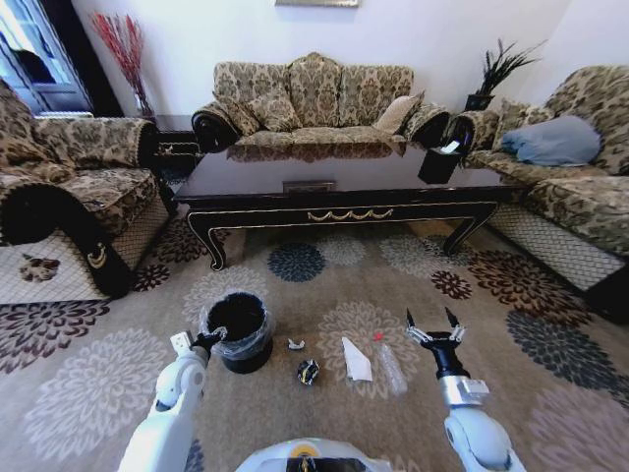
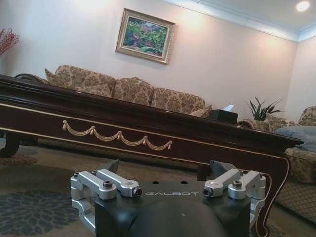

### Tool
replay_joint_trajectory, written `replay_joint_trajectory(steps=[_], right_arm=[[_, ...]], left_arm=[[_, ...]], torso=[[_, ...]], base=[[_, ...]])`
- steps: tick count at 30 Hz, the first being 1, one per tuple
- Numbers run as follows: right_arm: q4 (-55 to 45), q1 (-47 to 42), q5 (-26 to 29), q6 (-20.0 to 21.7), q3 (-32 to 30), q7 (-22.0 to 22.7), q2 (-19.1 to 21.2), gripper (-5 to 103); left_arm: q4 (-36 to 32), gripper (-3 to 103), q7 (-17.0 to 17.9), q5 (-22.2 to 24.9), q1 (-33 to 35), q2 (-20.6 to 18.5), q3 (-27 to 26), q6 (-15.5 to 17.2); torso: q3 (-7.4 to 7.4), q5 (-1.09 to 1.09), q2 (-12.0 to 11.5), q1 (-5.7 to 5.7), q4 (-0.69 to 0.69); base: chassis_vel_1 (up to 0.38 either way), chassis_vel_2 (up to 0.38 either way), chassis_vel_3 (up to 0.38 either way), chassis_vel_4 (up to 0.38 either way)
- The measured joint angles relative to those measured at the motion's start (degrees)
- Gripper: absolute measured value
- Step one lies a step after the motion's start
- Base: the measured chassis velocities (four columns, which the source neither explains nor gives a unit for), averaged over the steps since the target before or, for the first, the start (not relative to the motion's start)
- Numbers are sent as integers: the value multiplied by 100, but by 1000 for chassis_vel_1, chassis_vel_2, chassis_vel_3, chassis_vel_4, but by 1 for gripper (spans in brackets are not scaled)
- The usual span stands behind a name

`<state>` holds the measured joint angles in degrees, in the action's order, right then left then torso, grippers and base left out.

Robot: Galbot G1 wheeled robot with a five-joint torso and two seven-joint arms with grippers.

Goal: Move to the front of the table and pick up the trash from the floor, then place it into the trash bin.

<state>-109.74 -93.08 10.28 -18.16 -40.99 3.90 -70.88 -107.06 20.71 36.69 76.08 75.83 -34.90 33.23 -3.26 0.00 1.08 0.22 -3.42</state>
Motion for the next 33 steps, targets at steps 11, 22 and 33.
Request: replay_joint_trajectory(steps=[11,22,33], right_arm=[[44,94,20,77,31,114,93,100],[194,312,409,626,376,717,207,100],[452,449,1539,1682,916,578,1145,100]], left_arm=[[-106,18,55,-26,199,-119,-210,131],[-410,3,120,50,370,-299,-593,249],[-1366,3,196,409,741,-534,-1067,257]], torso=[[0,-1,0,0,0],[-1,-2,0,0,3],[0,1,0,0,1]], base=[[0,0,0,0],[0,0,0,0],[0,0,0,0]])
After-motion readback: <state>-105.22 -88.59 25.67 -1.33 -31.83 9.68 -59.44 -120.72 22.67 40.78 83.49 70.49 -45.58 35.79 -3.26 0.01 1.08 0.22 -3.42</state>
